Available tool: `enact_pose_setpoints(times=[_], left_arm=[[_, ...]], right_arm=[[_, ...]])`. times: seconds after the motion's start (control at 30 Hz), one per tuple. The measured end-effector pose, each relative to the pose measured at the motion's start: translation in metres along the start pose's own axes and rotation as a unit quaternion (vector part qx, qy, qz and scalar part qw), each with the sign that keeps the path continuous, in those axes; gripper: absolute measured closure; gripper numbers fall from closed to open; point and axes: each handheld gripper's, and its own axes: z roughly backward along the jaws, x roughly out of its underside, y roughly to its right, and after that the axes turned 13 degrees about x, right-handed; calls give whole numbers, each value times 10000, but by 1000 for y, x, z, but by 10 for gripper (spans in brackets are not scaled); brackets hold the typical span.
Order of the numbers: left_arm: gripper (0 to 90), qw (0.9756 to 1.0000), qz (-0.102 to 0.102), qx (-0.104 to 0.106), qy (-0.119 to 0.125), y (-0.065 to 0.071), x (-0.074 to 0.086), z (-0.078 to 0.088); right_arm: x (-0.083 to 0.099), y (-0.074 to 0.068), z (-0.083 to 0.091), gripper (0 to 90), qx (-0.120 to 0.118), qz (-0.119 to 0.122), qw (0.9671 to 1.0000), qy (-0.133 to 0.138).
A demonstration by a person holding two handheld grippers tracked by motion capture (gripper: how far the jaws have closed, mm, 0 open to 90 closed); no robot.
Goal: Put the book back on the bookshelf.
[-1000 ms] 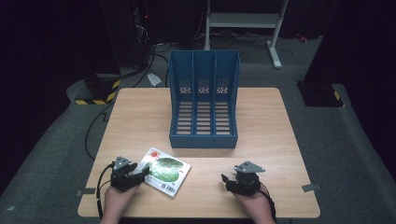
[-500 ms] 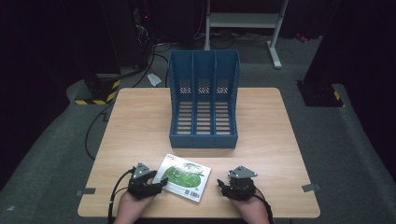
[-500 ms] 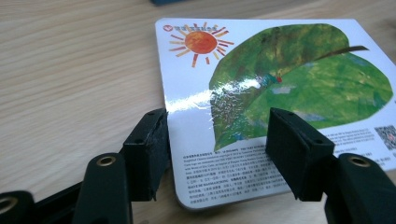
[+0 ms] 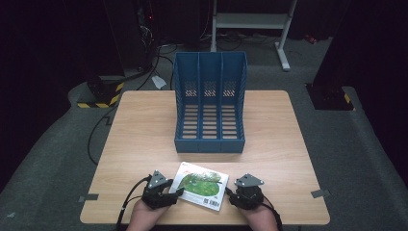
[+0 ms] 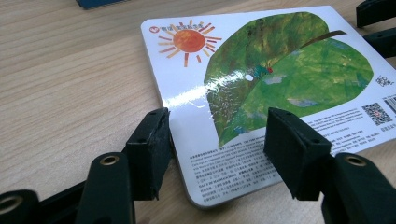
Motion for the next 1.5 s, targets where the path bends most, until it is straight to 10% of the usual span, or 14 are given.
enact_pose_setpoints(times=[0.5, 0.9, 1.5], left_arm=[[460, 9998, 31, -88, 160, 4, -1, -5], [436, 9989, 157, -106, 419, -1, -5, 0], [426, 9993, 255, -106, 235, -6, -17, -22]], right_arm=[[-20, 23, -19, 456, 292, -381, 9988, -10], [7, -13, 22, 332, -608, -85, 9980, 173], [7, -12, 10, 381, -383, -43, 9992, 103]])
